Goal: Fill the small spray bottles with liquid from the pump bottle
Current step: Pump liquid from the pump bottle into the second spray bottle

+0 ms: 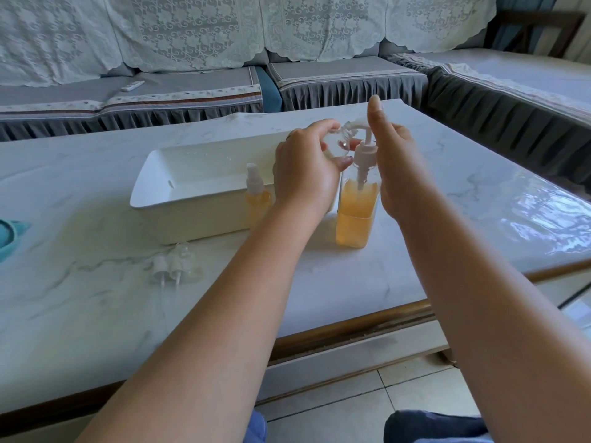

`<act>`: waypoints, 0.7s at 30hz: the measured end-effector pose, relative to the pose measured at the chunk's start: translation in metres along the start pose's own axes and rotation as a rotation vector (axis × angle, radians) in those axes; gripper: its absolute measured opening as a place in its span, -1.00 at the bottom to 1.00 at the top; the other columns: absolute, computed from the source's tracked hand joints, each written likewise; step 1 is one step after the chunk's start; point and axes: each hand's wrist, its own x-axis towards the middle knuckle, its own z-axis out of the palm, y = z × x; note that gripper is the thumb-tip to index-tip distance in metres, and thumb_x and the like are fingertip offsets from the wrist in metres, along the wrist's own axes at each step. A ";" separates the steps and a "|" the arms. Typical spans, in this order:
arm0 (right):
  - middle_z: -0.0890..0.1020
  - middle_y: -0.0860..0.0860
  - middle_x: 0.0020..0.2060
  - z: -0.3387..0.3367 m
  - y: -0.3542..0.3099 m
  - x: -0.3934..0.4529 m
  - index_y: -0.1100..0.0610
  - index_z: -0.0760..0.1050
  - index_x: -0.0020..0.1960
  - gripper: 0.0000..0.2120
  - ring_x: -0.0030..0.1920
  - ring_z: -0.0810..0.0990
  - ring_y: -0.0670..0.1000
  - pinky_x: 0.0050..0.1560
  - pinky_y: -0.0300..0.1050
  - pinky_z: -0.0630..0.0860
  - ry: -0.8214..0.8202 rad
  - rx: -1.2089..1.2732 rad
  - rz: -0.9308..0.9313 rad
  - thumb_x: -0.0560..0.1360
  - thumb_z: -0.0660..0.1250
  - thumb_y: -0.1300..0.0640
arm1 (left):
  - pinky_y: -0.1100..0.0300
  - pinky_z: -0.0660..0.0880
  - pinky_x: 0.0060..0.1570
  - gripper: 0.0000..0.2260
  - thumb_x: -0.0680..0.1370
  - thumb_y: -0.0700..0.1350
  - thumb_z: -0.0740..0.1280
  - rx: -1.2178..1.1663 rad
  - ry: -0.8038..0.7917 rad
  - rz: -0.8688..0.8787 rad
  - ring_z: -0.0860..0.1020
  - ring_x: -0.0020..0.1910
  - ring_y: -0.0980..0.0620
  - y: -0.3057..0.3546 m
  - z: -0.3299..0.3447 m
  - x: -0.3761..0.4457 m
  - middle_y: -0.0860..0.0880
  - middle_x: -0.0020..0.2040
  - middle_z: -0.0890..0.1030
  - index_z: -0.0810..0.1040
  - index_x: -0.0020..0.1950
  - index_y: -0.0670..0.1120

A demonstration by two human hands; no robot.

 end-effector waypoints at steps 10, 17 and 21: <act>0.68 -0.06 -0.29 0.000 0.001 0.002 0.21 0.38 0.34 -0.50 -0.28 0.67 -0.14 -0.32 -0.23 0.51 0.006 0.017 -0.002 0.55 0.31 -0.09 | 0.10 0.47 0.01 -0.54 0.43 -0.09 0.50 -0.005 -0.006 0.005 0.52 0.03 -0.02 0.000 0.000 0.001 0.01 0.00 0.60 0.53 0.31 0.07; 0.59 0.01 -0.01 -0.002 0.009 0.005 0.11 0.40 0.34 -0.64 -0.12 0.58 -0.11 -0.21 -0.27 0.44 0.101 -0.062 -0.042 0.57 0.31 0.10 | 0.03 0.47 0.11 -0.57 0.43 -0.12 0.49 0.016 -0.044 -0.021 0.52 0.09 -0.05 -0.003 0.003 -0.005 0.03 0.00 0.58 0.55 0.28 0.10; 0.66 0.00 -0.14 -0.002 0.009 0.006 0.22 0.42 0.31 -0.59 -0.25 0.59 -0.09 -0.33 -0.22 0.45 0.038 -0.030 -0.033 0.58 0.28 -0.02 | 0.10 0.47 0.06 -0.55 0.43 -0.12 0.49 -0.002 -0.032 -0.012 0.52 0.06 -0.02 -0.001 0.001 -0.002 0.03 -0.01 0.57 0.54 0.30 0.07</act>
